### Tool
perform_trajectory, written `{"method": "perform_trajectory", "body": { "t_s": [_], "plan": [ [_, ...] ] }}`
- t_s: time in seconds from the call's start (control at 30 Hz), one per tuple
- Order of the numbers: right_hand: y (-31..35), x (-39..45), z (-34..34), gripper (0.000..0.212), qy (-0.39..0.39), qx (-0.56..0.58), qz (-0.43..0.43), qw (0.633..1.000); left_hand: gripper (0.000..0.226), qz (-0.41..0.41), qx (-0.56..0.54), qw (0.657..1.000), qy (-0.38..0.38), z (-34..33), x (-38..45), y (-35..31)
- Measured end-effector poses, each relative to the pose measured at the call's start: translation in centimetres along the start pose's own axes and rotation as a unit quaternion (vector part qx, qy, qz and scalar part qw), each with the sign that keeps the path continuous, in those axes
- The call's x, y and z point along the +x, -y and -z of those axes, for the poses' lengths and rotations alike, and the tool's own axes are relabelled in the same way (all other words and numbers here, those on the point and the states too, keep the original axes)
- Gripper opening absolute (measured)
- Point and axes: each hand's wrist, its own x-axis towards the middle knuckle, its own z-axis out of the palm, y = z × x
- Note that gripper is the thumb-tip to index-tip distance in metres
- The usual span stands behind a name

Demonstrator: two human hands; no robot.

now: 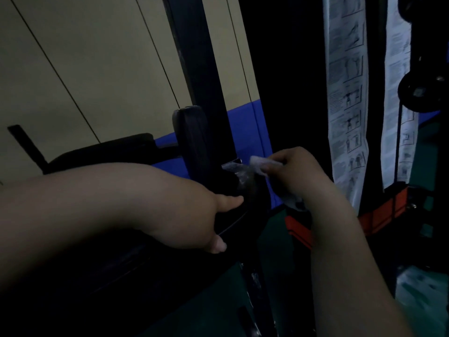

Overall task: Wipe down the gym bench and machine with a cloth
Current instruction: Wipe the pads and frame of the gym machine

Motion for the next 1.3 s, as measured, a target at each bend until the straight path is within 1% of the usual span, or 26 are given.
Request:
{"method": "perform_trajectory", "body": {
  "t_s": [0.03,0.07,0.1,0.17,0.2,0.23,0.3,0.43,0.5,0.53,0.57,0.6,0.67,0.7,0.77,0.8,0.87,0.93,0.97,1.0,1.03,1.07,1.13,1.17,1.23,1.3],
  "plan": [
    [0.1,0.2,0.2,0.024,-0.014,0.01,0.026,1.0,0.079,-0.001,-0.004,1.0,0.0,0.0,0.1,0.0],
    [0.5,0.1,0.6,0.023,0.002,0.034,0.061,0.998,0.079,-0.003,-0.005,1.0,-0.001,0.1,0.2,0.2],
    [1.1,-0.1,0.9,0.019,0.046,0.046,0.088,0.994,0.08,-0.006,-0.006,1.0,-0.003,0.2,0.2,0.3],
    [2.1,-0.4,0.9,0.013,0.169,0.01,0.095,0.981,0.08,-0.008,-0.013,1.0,-0.007,0.4,0.2,0.4],
    [2.3,-0.1,0.5,0.012,0.21,-0.004,0.083,0.974,0.08,-0.006,-0.016,1.0,-0.007,0.4,0.1,0.4],
    [2.2,0.4,0.1,0.012,0.222,-0.006,0.063,0.973,0.079,-0.006,-0.017,1.0,-0.008,0.5,0.1,0.4],
    [2.0,1.9,-1.0,0.013,0.189,-0.019,0.017,0.982,0.08,-0.01,-0.017,1.0,-0.012,0.5,0.2,0.4],
    [-0.2,5.3,-2.9,0.022,0.067,-0.095,-0.071,0.991,0.081,-0.008,-0.045,0.999,-0.001,0.7,0.4,0.4],
    [-1.0,5.2,-3.0,0.026,0.005,-0.039,-0.08,0.996,0.082,-0.007,-0.058,0.998,0.001,0.8,0.5,0.6],
    [-1.1,4.7,-2.8,0.028,-0.004,0.012,-0.068,0.998,0.082,-0.007,-0.063,0.998,0.001,0.8,0.5,0.7],
    [-1.0,4.2,-2.5,0.026,0.005,0.061,-0.047,0.997,0.082,-0.008,-0.067,0.998,0.002,0.8,0.5,0.8],
    [-0.9,3.8,-2.0,0.02,0.042,0.091,-0.026,0.995,0.082,-0.01,-0.07,0.997,0.002,0.8,0.6,0.9],
    [0.0,3.2,-1.5,0.012,0.136,0.058,0.007,0.989,0.079,-0.014,-0.078,0.997,-0.001,0.8,0.7,1.0],
    [0.1,3.8,-1.7,0.013,0.148,0.029,0.007,0.988,0.077,-0.016,-0.082,0.997,-0.003,0.8,0.8,1.0],
    [0.1,5.1,-2.7,0.018,0.13,-0.01,-0.023,0.991,0.074,-0.02,-0.081,0.996,-0.008,0.8,1.0,1.0],
    [-0.2,5.7,-3.5,0.021,0.105,-0.021,-0.04,0.993,0.073,-0.021,-0.08,0.997,-0.011,0.8,1.2,1.1],
    [-1.7,6.1,-4.9,0.025,0.013,-0.02,-0.056,0.998,0.069,-0.021,-0.082,0.996,-0.016,0.7,1.4,1.1],
    [-2.5,5.5,-4.8,0.027,-0.088,0.058,-0.061,0.993,0.068,-0.019,-0.089,0.996,-0.016,0.8,1.5,1.1],
    [-2.5,5.1,-4.3,0.026,-0.113,0.102,-0.049,0.987,0.068,-0.017,-0.095,0.995,-0.014,0.8,1.5,1.2],
    [-2.4,5.0,-3.5,0.026,-0.102,0.117,-0.027,0.987,0.068,-0.015,-0.1,0.995,-0.013,0.7,1.5,1.2],
    [-2.0,4.8,-2.8,0.025,-0.056,0.102,0.007,0.993,0.068,-0.013,-0.103,0.994,-0.012,0.7,1.6,1.2],
    [-1.1,4.5,-2.1,0.023,0.016,0.072,0.037,0.997,0.069,-0.011,-0.104,0.994,-0.012,0.7,1.6,1.2],
    [0.8,4.2,-1.9,0.012,0.162,0.009,0.03,0.986,0.069,-0.005,-0.103,0.995,-0.012,0.6,1.8,1.1],
    [1.4,4.5,-2.3,0.014,0.203,-0.025,0.01,0.979,0.07,-0.002,-0.102,0.995,-0.012,0.6,1.8,1.0],
    [2.0,6.1,-3.5,0.029,0.226,-0.103,-0.029,0.968,0.07,0.005,-0.104,0.994,-0.015,0.6,1.9,0.9],
    [2.0,7.5,-4.5,0.034,0.201,-0.141,-0.044,0.968,0.07,0.007,-0.106,0.994,-0.018,0.6,1.9,0.9]
  ]
}}
